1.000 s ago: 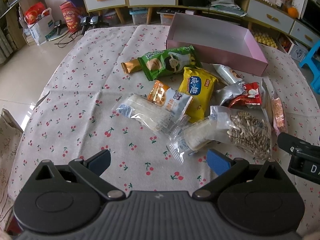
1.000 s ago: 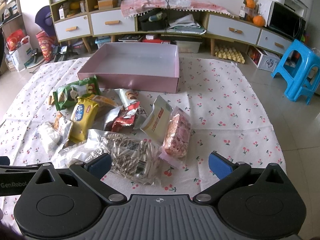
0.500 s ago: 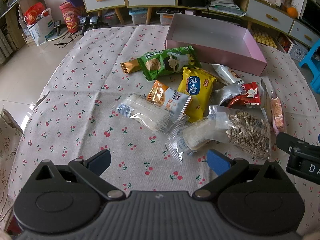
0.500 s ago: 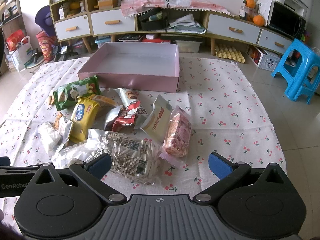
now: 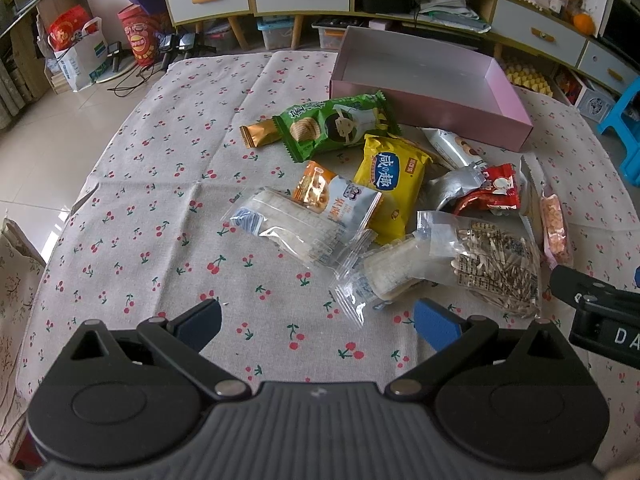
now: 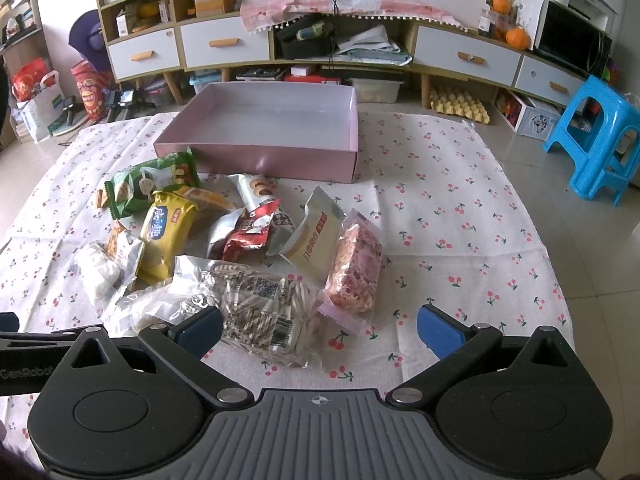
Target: Organize snacks
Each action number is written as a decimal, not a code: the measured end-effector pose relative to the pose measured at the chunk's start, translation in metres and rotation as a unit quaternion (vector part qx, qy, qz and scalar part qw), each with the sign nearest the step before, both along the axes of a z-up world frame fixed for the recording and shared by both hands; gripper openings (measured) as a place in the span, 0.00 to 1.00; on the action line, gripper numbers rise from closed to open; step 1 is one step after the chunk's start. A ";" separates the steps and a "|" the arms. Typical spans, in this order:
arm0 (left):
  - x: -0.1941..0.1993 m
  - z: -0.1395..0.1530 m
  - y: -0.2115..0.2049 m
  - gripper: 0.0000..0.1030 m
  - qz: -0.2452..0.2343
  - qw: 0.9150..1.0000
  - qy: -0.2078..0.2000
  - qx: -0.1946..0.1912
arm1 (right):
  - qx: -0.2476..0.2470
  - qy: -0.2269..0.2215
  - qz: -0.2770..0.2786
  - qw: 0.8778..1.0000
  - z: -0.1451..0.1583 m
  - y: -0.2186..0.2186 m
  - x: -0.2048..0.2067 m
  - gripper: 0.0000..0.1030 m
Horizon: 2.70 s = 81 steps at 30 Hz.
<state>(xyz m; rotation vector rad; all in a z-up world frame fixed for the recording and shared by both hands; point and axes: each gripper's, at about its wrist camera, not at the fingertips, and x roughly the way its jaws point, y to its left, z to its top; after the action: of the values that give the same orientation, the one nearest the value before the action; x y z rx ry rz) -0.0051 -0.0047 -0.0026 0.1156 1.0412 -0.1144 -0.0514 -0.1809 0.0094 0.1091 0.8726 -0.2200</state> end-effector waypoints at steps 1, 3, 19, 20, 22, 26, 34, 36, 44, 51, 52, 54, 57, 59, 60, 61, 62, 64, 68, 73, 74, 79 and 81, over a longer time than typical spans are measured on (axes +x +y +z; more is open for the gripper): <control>0.000 0.000 0.000 1.00 0.000 1.000 0.000 0.000 | 0.000 0.000 0.000 1.000 0.000 0.000 0.000 1.00; 0.000 0.000 0.000 1.00 0.000 1.000 0.000 0.000 | 0.000 0.000 0.000 1.000 0.000 0.000 0.000 1.00; 0.000 0.001 0.000 1.00 0.001 1.000 -0.008 0.005 | -0.005 -0.001 -0.004 1.000 -0.002 -0.002 -0.001 1.00; 0.000 0.001 0.000 1.00 0.001 1.000 -0.009 0.005 | -0.004 -0.003 -0.003 1.000 -0.001 -0.002 -0.001 1.00; 0.000 0.002 0.000 1.00 0.000 1.000 -0.012 0.004 | 0.002 -0.009 -0.002 1.000 0.002 -0.004 -0.002 1.00; 0.002 0.008 0.000 1.00 -0.007 1.000 -0.025 0.003 | 0.003 -0.032 0.004 0.999 0.013 -0.006 -0.003 1.00; 0.014 0.042 0.001 1.00 -0.060 0.995 -0.085 -0.013 | -0.006 -0.076 0.026 0.997 0.048 -0.022 0.004 1.00; 0.024 0.046 0.006 1.00 -0.065 0.995 -0.076 -0.030 | 0.000 -0.070 0.042 0.997 0.054 -0.025 0.011 1.00; 0.071 0.039 0.025 0.99 -0.058 0.993 -0.070 -0.075 | 0.148 -0.072 0.062 0.984 0.053 -0.066 0.045 1.00; 0.111 0.011 0.034 0.82 -0.127 0.983 -0.093 -0.095 | 0.182 -0.053 0.049 0.981 0.024 -0.102 0.067 0.99; 0.116 0.005 0.034 0.80 -0.137 0.982 -0.097 -0.089 | 0.187 -0.053 0.046 0.980 0.022 -0.107 0.070 0.99; 0.121 -0.002 0.032 0.75 -0.158 0.979 -0.104 -0.080 | 0.201 -0.042 0.032 0.978 0.015 -0.117 0.074 0.98; 0.123 -0.009 0.027 0.73 -0.210 0.968 -0.126 -0.060 | 0.207 -0.017 0.013 0.978 0.006 -0.124 0.079 0.97; 0.127 -0.013 0.024 0.73 -0.243 0.960 -0.134 -0.049 | 0.212 0.009 -0.005 0.977 -0.004 -0.126 0.083 0.95; 0.129 -0.014 0.024 0.72 -0.256 0.956 -0.135 -0.047 | 0.218 0.022 -0.011 0.976 -0.010 -0.127 0.085 0.92; 0.131 -0.014 0.023 0.71 -0.268 0.953 -0.135 -0.049 | 0.224 0.029 -0.013 0.974 -0.014 -0.128 0.086 0.91; 0.133 -0.015 0.022 0.71 -0.280 0.949 -0.135 -0.049 | 0.227 0.038 -0.017 0.973 -0.019 -0.129 0.087 0.90; 0.136 -0.018 0.019 0.69 -0.300 0.944 -0.131 -0.042 | 0.231 0.057 -0.026 0.971 -0.028 -0.129 0.090 0.87; 0.143 -0.031 0.008 0.64 -0.331 0.937 -0.115 -0.014 | 0.237 0.077 -0.037 0.968 -0.038 -0.130 0.093 0.84; 0.149 -0.039 0.004 0.63 -0.326 0.939 -0.112 0.007 | 0.261 0.091 -0.034 0.961 -0.045 -0.128 0.095 0.78; 0.150 -0.039 0.004 0.65 -0.327 0.938 -0.112 0.008 | 0.263 0.094 -0.033 0.960 -0.047 -0.127 0.096 0.75; 0.152 -0.043 0.005 0.75 -0.326 0.938 -0.112 0.019 | 0.263 0.109 -0.041 0.958 -0.054 -0.126 0.096 0.64; 0.154 -0.045 0.005 0.75 -0.326 0.939 -0.106 0.023 | 0.265 0.113 -0.044 0.957 -0.056 -0.126 0.095 0.57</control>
<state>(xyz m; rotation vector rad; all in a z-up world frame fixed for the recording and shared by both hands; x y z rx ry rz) 0.1485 0.0004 -0.0479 0.5051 0.7550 -0.6660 0.0438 -0.3068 -0.0468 0.6347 1.1413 -0.0752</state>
